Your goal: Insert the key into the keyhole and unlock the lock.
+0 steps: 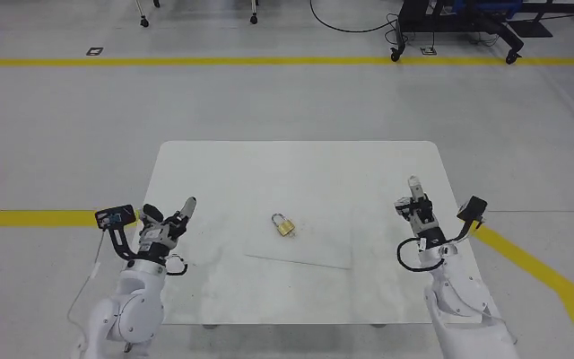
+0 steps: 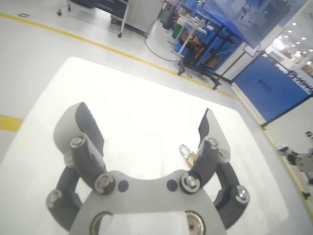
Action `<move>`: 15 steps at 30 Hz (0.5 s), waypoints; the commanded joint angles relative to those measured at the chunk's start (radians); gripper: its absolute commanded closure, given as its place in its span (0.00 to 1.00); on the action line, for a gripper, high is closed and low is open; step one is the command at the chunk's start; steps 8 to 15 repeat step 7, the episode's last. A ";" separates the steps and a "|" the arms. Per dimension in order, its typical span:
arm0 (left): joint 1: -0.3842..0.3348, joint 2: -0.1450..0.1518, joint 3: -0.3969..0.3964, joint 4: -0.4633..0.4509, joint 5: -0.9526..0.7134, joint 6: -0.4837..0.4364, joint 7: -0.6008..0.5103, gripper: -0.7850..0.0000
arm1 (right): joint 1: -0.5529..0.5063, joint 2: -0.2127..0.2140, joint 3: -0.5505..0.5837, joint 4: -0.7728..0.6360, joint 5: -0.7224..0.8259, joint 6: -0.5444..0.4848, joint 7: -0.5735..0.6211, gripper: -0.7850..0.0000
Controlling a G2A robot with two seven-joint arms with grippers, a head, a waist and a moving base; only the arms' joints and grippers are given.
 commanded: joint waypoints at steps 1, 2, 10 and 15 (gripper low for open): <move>0.023 0.003 -0.020 0.004 0.064 0.018 0.003 0.00 | -0.004 -0.001 -0.010 -0.002 -0.020 0.011 -0.016 0.00; 0.030 0.004 -0.026 0.004 0.073 0.020 0.004 0.00 | -0.004 -0.001 -0.010 -0.002 -0.020 0.011 -0.016 0.00; 0.031 0.004 -0.027 0.004 0.074 0.020 0.005 0.00 | -0.004 -0.001 -0.010 -0.002 -0.019 0.011 -0.015 0.00; 0.031 0.004 -0.027 0.004 0.074 0.020 0.005 0.00 | -0.004 -0.001 -0.010 -0.002 -0.019 0.011 -0.015 0.00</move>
